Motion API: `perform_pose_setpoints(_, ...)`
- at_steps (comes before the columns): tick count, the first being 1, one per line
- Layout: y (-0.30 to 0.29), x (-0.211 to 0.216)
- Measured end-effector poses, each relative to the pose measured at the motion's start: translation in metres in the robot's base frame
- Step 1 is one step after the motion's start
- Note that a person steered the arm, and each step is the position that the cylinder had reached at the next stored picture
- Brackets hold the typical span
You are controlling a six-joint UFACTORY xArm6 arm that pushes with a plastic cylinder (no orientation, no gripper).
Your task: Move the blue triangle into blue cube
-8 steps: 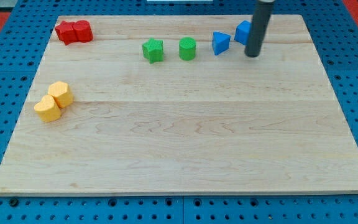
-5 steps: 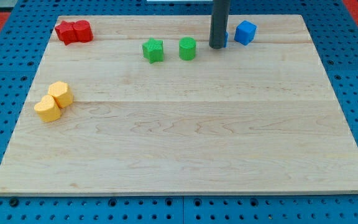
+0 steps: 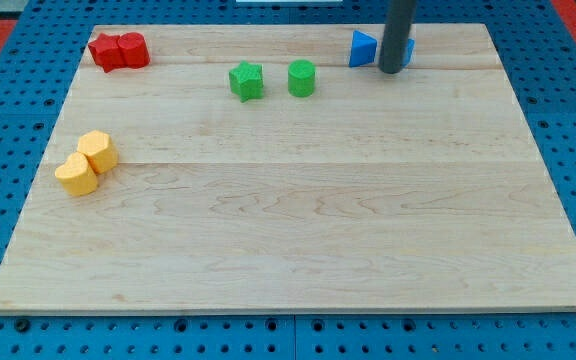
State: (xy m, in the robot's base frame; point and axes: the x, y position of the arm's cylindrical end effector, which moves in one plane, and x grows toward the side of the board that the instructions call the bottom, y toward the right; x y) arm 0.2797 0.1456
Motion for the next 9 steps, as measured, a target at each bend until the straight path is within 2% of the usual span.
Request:
perform_pose_setpoints(1,0.0,-0.003)
perform_pose_setpoints(2,-0.065,0.023)
perform_pose_setpoints(3,-0.116,-0.003)
perform_pose_setpoints(4,-0.104,-0.037)
perform_pose_setpoints(6,-0.06,-0.04)
perform_pose_setpoints(9,-0.06,-0.04)
